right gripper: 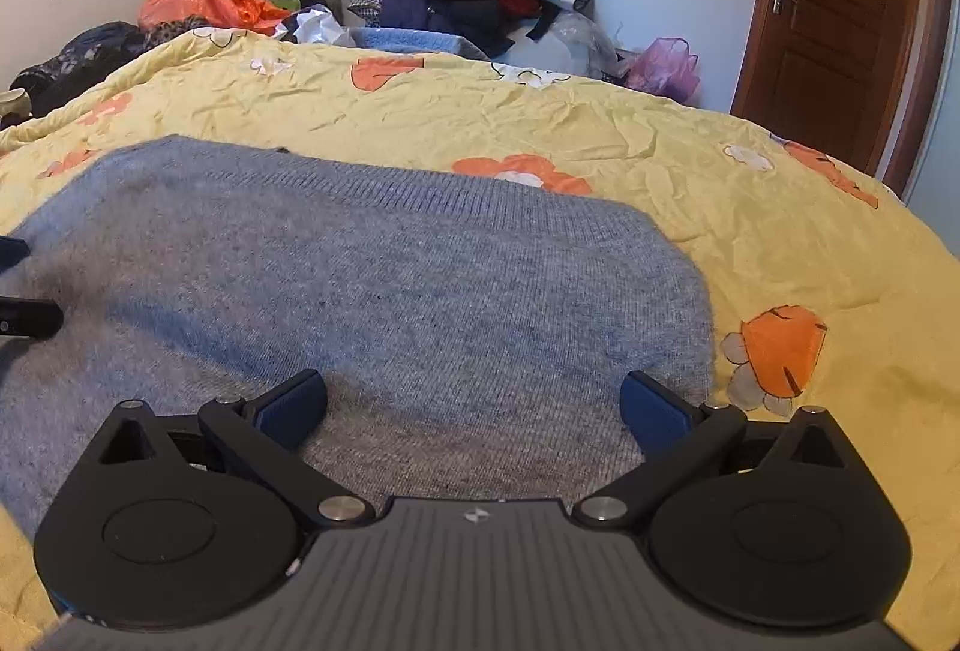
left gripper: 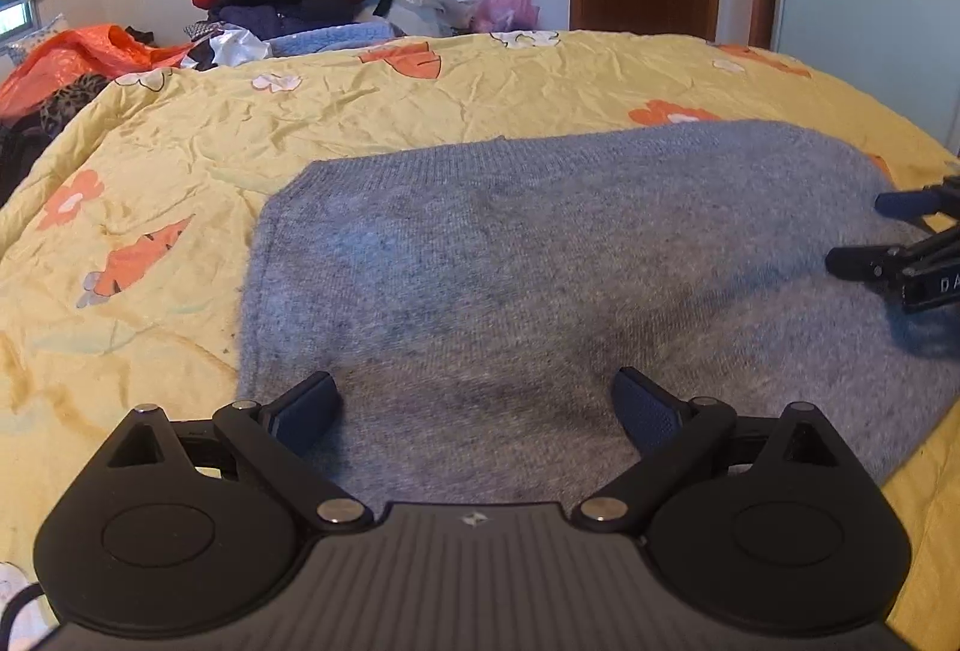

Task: Fold small clothes

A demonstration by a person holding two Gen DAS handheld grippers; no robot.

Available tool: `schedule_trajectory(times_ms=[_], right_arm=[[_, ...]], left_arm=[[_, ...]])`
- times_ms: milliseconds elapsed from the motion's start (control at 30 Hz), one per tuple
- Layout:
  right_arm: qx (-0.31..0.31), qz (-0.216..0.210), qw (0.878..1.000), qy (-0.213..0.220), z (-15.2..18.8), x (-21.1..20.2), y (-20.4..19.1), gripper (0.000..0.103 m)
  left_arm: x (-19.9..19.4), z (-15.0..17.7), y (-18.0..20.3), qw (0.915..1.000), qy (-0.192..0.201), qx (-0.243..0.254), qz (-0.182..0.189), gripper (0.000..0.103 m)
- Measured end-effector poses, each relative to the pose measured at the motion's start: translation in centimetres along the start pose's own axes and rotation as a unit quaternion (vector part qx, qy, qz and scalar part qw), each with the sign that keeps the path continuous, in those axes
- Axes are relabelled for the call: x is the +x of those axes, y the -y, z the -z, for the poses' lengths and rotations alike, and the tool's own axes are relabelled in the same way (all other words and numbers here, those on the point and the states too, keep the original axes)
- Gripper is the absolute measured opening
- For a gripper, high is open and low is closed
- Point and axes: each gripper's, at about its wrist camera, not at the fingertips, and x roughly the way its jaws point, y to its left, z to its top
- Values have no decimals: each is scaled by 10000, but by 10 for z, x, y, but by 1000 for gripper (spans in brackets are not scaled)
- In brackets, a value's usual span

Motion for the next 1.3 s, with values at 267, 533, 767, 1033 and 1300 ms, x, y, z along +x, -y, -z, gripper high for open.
schedule_trajectory(times_ms=[267,533,767,1033,1300], right_arm=[[-177,-422,9989,-55,10,-44,-39,102],[199,-480,9984,-223,40,-51,-6,102],[486,-629,9967,-165,30,-65,-19,102],[90,-615,9981,-22,45,-52,-21,103],[90,-594,9982,-6,46,-52,-21,103]], left_arm=[[-35,25,35,9984,-84,333,454,98],[-36,37,9,9985,-31,147,525,100],[-36,41,15,9991,108,30,399,102],[-36,40,14,9991,117,21,402,102],[-50,46,9,9994,216,-222,127,102]])
